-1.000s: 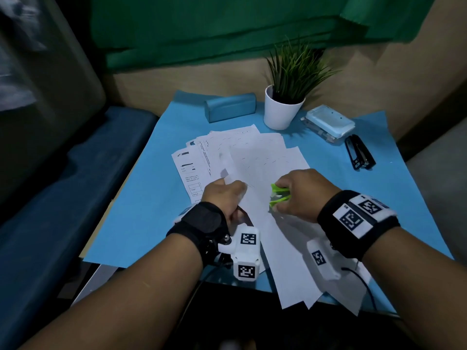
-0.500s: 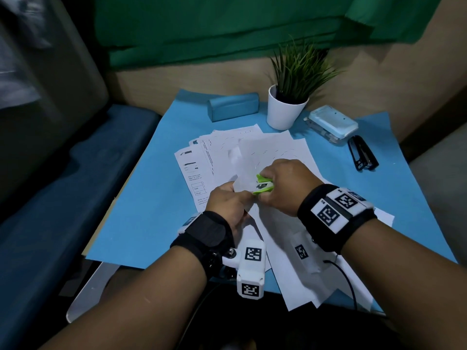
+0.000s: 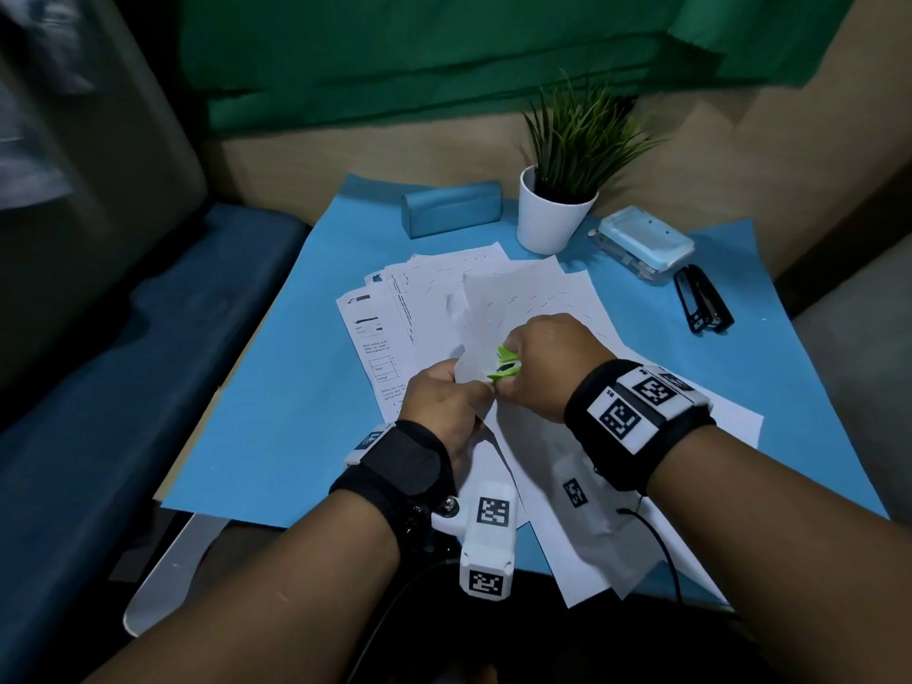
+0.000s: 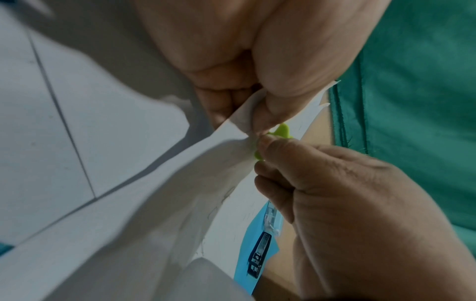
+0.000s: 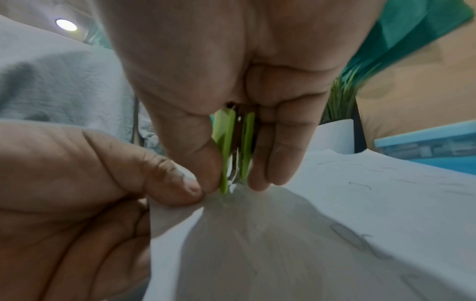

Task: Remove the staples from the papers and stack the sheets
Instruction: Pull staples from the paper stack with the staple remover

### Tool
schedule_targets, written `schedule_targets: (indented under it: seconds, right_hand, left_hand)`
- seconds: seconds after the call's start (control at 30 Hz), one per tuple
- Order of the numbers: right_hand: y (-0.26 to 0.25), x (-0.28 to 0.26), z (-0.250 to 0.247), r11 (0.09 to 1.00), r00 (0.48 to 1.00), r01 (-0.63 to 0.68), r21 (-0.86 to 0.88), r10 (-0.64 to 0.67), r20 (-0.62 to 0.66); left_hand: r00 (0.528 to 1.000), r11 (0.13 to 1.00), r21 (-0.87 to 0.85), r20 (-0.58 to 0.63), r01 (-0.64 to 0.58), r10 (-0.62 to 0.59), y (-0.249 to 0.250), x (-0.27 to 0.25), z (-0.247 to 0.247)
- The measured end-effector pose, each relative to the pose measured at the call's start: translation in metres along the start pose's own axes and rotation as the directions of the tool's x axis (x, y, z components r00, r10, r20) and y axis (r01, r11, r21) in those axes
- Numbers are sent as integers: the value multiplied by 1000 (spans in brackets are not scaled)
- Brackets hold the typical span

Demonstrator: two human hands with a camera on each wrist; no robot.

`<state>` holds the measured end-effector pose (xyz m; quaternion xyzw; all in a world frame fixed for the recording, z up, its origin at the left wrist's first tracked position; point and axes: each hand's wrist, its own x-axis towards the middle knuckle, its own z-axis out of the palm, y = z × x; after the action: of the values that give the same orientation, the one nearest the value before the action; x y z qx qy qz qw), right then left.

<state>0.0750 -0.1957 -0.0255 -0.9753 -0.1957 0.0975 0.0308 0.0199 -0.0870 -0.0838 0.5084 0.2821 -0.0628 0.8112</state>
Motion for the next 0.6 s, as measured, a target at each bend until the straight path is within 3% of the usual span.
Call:
schedule_targets:
  seconds: [0.23,0.37,0.47,0.6]
  right_hand:
    - [13,4,11,972,998,-55,229,56,1]
    - [26,4,22,829,987,-155,537,156,45]
    - [31,0,31,599,967,-238,764,219,130]
    - [30,-12,34,85,941,-270,959,234,245]
  left_hand:
    - [1000,1000,20,7,17,-17,4,-1,1]
    - [996,996,32,10,86,-86,3,4,-3]
    - [992,991,61,-2,123,-123,5,3,-2]
    - [989,987,53,-13,150,-149,8,1,-1]
